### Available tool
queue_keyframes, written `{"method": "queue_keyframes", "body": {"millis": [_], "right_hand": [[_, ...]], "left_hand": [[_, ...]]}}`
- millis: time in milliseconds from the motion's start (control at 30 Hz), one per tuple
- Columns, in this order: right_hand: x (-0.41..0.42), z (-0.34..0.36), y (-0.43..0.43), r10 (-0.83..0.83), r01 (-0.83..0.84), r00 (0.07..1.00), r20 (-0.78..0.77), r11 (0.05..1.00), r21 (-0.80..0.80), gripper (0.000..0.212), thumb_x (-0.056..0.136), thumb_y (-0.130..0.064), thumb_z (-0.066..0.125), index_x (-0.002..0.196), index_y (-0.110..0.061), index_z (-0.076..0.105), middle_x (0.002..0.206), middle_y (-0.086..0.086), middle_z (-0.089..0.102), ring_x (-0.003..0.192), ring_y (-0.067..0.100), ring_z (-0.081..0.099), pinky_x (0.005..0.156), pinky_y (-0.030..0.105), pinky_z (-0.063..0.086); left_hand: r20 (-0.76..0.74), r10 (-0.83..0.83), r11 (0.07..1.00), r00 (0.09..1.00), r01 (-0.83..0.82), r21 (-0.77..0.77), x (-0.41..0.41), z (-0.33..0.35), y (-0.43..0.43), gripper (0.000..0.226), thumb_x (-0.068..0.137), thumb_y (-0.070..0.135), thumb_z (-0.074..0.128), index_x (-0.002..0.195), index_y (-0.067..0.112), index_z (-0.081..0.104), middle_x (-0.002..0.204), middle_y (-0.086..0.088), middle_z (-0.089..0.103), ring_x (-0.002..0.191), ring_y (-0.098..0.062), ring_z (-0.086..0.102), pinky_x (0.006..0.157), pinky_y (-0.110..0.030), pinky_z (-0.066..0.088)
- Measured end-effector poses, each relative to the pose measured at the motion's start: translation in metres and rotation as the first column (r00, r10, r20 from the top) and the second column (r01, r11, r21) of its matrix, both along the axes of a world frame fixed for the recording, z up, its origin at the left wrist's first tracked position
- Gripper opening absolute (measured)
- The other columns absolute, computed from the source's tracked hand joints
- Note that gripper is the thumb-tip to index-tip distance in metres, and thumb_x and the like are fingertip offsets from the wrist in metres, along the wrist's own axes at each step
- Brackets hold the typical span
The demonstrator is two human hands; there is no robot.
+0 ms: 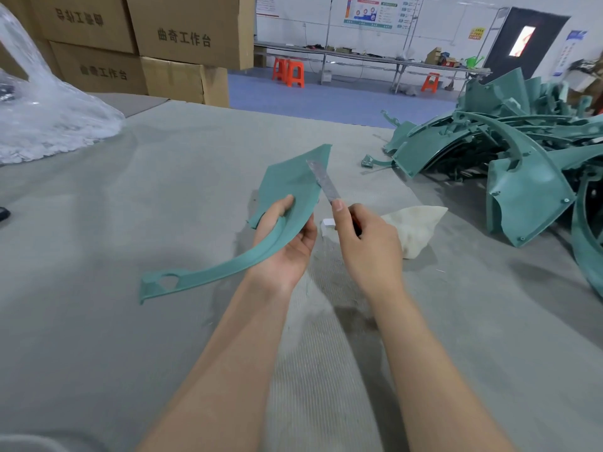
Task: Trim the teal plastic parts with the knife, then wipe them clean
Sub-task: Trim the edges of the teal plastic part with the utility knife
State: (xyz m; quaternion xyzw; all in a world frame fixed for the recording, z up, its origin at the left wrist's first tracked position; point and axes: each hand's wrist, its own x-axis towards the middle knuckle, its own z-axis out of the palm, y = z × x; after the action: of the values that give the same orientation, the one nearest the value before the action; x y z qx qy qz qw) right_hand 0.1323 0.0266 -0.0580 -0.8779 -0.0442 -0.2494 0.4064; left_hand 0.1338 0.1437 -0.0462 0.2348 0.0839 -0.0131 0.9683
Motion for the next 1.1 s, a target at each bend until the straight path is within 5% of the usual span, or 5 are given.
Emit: {"method": "queue_keyframes", "body": {"millis": [733, 933, 1100], "right_hand": [[-0.0015, 0.0012, 0.0045, 0.111, -0.111, 0.994, 0.000, 0.994, -0.009, 0.055, 0.096, -0.053, 0.040, 0.074, -0.006, 0.057, 0.055, 0.003, 0.051, 0.057, 0.020, 0.050, 0.056, 0.036, 0.040], [-0.0015, 0.0008, 0.0058, 0.136, -0.136, 0.991, -0.001, 0.991, -0.001, 0.054, 0.096, -0.054, 0.041, 0.073, -0.007, 0.056, 0.058, 0.007, 0.055, 0.056, 0.020, 0.050, 0.057, 0.037, 0.042], [-0.0025, 0.0001, 0.0087, 0.153, -0.153, 0.988, -0.009, 0.988, -0.020, 0.049, 0.095, -0.052, 0.043, 0.062, -0.015, 0.045, 0.049, -0.003, 0.041, 0.054, 0.019, 0.042, 0.055, 0.036, 0.036]], "left_hand": [[-0.053, 0.003, 0.991, 0.999, -0.011, -0.136, -0.0030, 0.0041, -0.0011, 0.017, 0.093, 0.007, 0.054, 0.079, 0.002, 0.062, 0.068, -0.008, 0.068, 0.046, -0.010, 0.060, 0.045, -0.016, 0.050], [-0.057, 0.015, 0.986, 0.998, -0.025, -0.167, -0.0027, 0.0032, -0.0013, 0.014, 0.092, 0.006, 0.054, 0.080, 0.002, 0.061, 0.066, -0.007, 0.067, 0.046, -0.011, 0.060, 0.045, -0.017, 0.049], [-0.073, 0.037, 0.980, 0.997, -0.051, -0.195, 0.0007, 0.0016, -0.0005, 0.016, 0.093, 0.006, 0.053, 0.078, 0.003, 0.060, 0.064, -0.007, 0.065, 0.048, -0.012, 0.060, 0.049, -0.018, 0.052]]}}
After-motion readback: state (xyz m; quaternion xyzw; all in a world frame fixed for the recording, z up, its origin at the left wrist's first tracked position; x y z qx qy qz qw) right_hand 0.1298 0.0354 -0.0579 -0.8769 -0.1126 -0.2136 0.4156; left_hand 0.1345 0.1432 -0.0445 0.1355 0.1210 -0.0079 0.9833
